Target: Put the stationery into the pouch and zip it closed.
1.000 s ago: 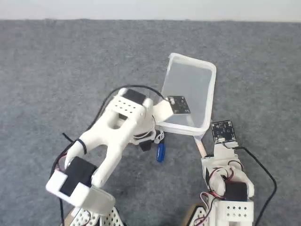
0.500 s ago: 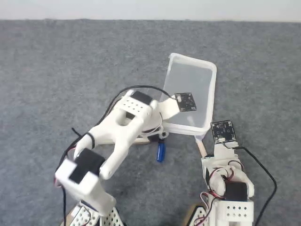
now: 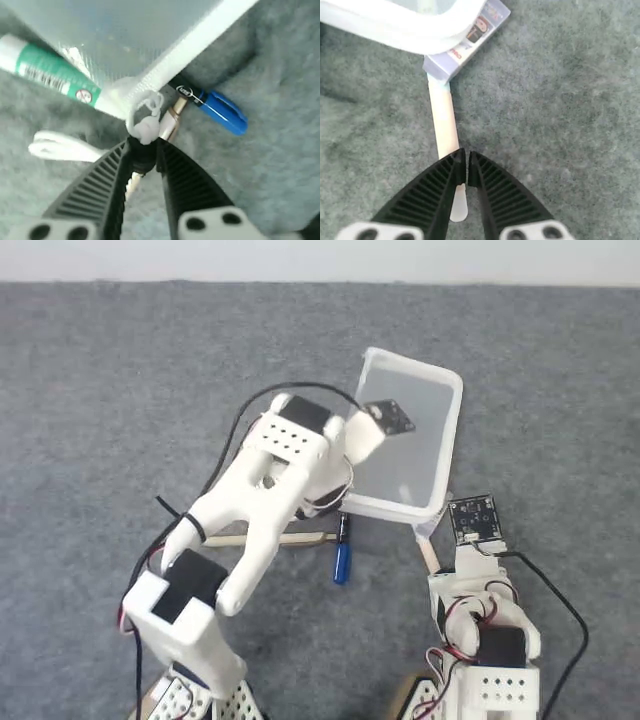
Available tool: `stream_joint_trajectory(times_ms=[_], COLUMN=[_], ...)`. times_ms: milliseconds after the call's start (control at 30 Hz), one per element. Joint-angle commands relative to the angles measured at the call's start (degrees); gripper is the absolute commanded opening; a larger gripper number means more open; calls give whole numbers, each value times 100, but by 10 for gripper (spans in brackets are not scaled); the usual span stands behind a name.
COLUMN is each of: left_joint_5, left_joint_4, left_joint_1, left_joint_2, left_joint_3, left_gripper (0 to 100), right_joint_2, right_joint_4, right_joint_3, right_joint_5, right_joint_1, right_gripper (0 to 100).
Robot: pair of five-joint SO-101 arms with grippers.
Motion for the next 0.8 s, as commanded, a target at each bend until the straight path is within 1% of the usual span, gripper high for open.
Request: stream_joint_trajectory(times_ms=[0,67,267,333,400,467,533,567,667,767], left_joint_5=[967,1468,2013,2242,2453,2857,3253,3358,3516,3516], left_joint_4=[448,624,967,967,976,976,985,985,985,985], left_joint_1=[62,53,62,114,220,387,545,615,747,730], left_joint_2=[-325,-316,-316,-316,-316,-360,-378,-378,-475,-853], left_joint_3=[-752,-1007,-1508,-1508,-1455,-1402,-1420,-1437,-1543,-1569], left_gripper=[14,16,23,66,141,225,287,302,305,305], right_joint_2=[-101,-101,-101,-101,-101,-101,-101,-101,-101,-101], right_joint_4=[-22,-22,-22,-22,-22,-22,-22,-22,-22,4], right_joint_3=[123,123,123,123,123,123,123,123,123,123], right_joint_5=[0,0,0,0,0,0,0,0,0,0], right_joint_1=[-22,-22,-22,-22,-22,-22,-22,-22,-22,-22], right_gripper=[6,6,6,6,6,6,6,6,6,6])
